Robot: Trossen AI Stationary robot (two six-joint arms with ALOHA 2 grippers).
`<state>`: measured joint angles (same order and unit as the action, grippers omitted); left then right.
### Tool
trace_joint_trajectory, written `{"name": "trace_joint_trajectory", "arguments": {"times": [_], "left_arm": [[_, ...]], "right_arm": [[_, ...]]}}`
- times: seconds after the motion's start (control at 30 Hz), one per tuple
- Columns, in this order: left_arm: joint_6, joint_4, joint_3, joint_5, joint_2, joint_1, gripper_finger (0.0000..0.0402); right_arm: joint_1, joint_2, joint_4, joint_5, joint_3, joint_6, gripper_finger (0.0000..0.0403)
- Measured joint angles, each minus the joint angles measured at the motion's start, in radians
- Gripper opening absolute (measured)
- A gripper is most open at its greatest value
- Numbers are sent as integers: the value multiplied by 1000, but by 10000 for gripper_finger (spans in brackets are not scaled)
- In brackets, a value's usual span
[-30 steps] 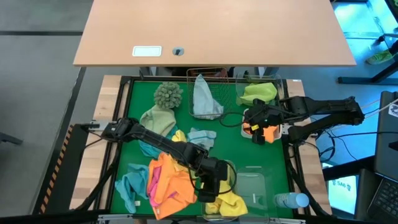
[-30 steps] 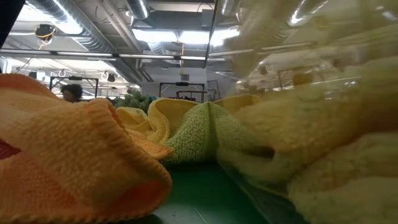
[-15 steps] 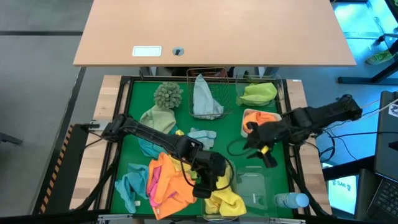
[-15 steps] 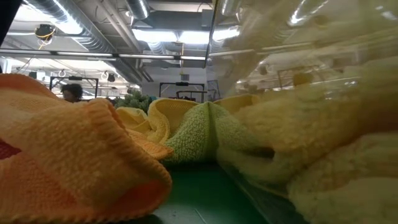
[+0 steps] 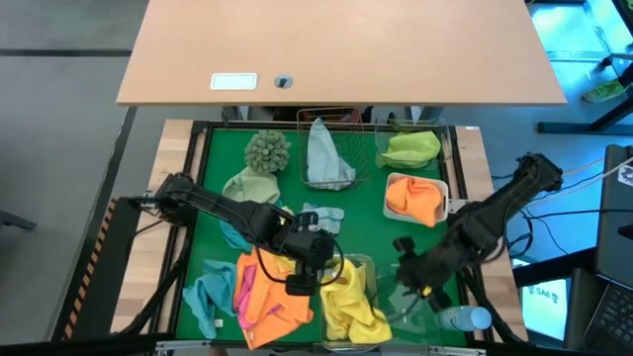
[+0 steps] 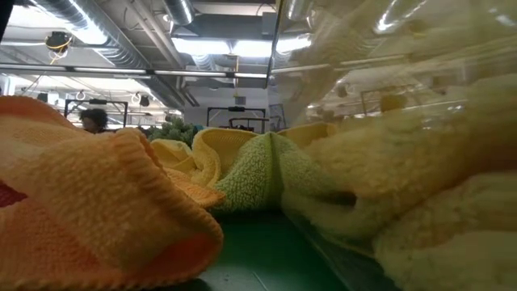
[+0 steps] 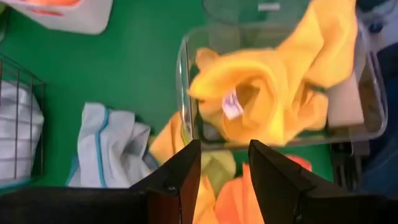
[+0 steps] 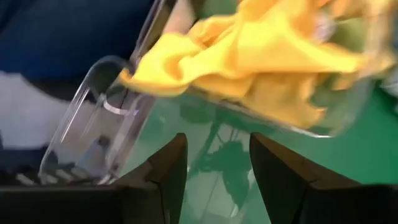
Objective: Sort microfiber towel by color & place in baskets
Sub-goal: Put the yellow microfiber towel into the bottom left transparent bin
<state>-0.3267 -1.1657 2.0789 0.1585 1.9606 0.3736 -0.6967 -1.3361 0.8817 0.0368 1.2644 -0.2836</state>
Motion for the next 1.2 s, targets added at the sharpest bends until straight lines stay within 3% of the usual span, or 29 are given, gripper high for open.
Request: {"name": "trace_joint_trajectory", "arguments": {"times": [0.27, 0.47, 0.67, 0.9, 1.03, 1.2], "left_arm": [[-1, -106, -14, 80, -1, 36, 128], [-8, -256, -15, 141, -3, 54, 128], [-53, -323, -33, 234, -115, 67, 128], [-144, -189, -260, 341, -342, 126, 128], [-168, -80, -425, 341, -449, 153, 128], [-207, 23, -597, 350, -543, 183, 128]], "right_arm": [[-79, -135, -43, 0, 0, 0, 172], [-75, -224, -124, 0, 0, 0, 172], [-75, -273, -196, -42, 0, 0, 172], [-59, -282, -335, -111, 0, 53, 172], [-21, -288, -354, -168, 1, 57, 172], [47, -328, -362, -159, 1, 58, 172]]}}
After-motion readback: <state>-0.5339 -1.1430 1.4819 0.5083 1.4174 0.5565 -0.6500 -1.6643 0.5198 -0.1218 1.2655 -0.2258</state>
